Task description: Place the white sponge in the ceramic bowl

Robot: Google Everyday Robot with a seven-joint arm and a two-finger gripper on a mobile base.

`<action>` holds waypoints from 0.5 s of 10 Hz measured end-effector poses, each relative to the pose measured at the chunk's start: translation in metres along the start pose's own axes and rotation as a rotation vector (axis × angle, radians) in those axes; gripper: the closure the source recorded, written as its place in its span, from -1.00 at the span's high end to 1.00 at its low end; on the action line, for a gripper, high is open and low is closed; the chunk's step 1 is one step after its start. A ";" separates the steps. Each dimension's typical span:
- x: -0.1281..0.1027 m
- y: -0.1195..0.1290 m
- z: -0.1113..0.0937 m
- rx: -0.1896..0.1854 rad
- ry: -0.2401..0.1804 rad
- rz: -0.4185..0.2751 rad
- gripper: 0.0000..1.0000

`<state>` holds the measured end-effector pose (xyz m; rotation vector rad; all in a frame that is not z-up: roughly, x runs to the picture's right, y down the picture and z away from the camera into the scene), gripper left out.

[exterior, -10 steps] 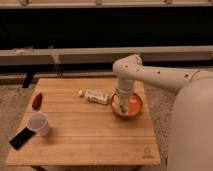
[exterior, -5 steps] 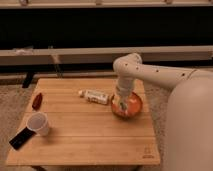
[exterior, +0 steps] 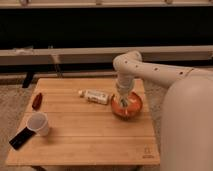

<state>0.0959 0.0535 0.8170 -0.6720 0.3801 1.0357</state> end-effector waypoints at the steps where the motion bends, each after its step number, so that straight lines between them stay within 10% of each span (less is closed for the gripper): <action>1: -0.005 -0.002 -0.001 -0.002 -0.002 0.003 0.95; 5: -0.012 -0.007 0.000 -0.003 -0.003 0.007 0.95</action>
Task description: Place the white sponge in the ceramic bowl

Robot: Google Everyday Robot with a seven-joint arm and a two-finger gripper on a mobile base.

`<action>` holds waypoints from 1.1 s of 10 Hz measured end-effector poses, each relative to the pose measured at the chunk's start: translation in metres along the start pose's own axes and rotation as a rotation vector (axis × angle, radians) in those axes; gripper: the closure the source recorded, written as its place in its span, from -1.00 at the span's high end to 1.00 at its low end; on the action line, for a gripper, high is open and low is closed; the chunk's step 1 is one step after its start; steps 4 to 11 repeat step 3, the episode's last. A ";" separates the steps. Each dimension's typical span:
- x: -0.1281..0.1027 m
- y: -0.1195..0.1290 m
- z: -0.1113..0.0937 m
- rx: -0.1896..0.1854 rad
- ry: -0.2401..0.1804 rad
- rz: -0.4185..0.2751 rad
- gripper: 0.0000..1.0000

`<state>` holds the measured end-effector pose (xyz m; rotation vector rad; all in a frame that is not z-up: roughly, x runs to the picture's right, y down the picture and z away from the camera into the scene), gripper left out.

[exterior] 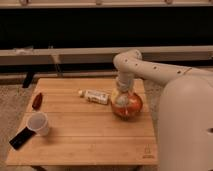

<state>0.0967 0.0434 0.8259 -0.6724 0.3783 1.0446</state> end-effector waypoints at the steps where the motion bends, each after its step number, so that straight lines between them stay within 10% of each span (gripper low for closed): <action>1: -0.002 -0.002 0.000 -0.001 -0.001 0.003 0.95; 11: -0.004 -0.005 -0.001 0.001 -0.002 0.002 0.95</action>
